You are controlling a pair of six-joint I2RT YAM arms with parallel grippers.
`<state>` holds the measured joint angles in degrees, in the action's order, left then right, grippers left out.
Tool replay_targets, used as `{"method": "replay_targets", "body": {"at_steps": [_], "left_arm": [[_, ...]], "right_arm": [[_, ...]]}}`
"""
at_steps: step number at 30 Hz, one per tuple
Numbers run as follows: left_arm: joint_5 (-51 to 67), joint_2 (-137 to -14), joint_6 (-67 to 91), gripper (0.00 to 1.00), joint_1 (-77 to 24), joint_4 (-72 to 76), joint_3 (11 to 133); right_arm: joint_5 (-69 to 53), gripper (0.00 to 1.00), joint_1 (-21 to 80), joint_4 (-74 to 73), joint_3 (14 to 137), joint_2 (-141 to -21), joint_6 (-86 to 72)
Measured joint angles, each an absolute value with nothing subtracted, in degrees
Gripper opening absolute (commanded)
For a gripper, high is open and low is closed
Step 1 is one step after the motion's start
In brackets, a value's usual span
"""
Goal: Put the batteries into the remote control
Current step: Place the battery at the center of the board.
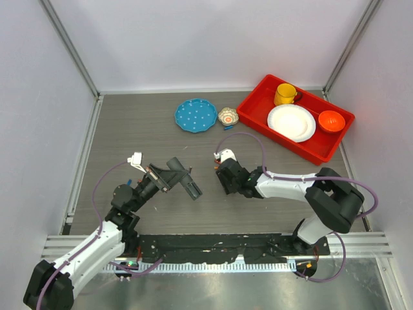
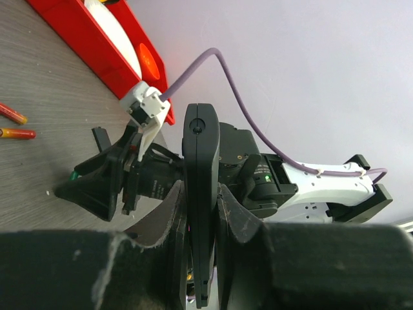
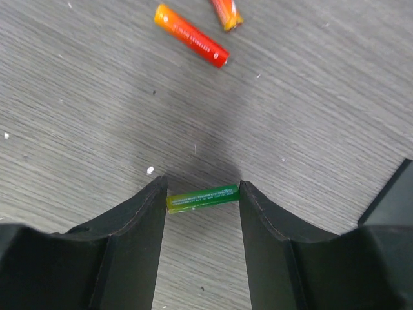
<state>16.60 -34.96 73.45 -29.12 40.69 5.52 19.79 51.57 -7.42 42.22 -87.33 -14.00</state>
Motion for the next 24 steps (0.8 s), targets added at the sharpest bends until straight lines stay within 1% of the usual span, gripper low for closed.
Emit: {"method": "replay_targets", "body": {"at_steps": [5,7,11,19,24], "left_arm": [[17.08,-34.92,73.01,0.0,-29.12,40.56,5.43],[17.21,-34.92,72.99,0.0,-29.12,40.51,5.43],[17.43,-34.92,72.99,0.0,-29.12,40.49,5.43],[17.63,-34.87,72.97,0.0,-29.12,40.47,5.43],[17.63,-34.17,72.79,0.0,-29.12,40.27,5.43]], "right_arm": [[18.83,0.44,51.46,-7.16,43.38,-89.69,-13.19],[18.72,0.47,51.11,-7.16,43.48,-89.82,-13.3],[18.39,0.6,50.63,-7.2,43.53,-89.89,-13.93],[19.05,0.67,50.5,-9.06,44.77,-90.52,-15.84],[19.79,0.75,50.5,-10.11,45.12,-90.48,-17.41]]}}
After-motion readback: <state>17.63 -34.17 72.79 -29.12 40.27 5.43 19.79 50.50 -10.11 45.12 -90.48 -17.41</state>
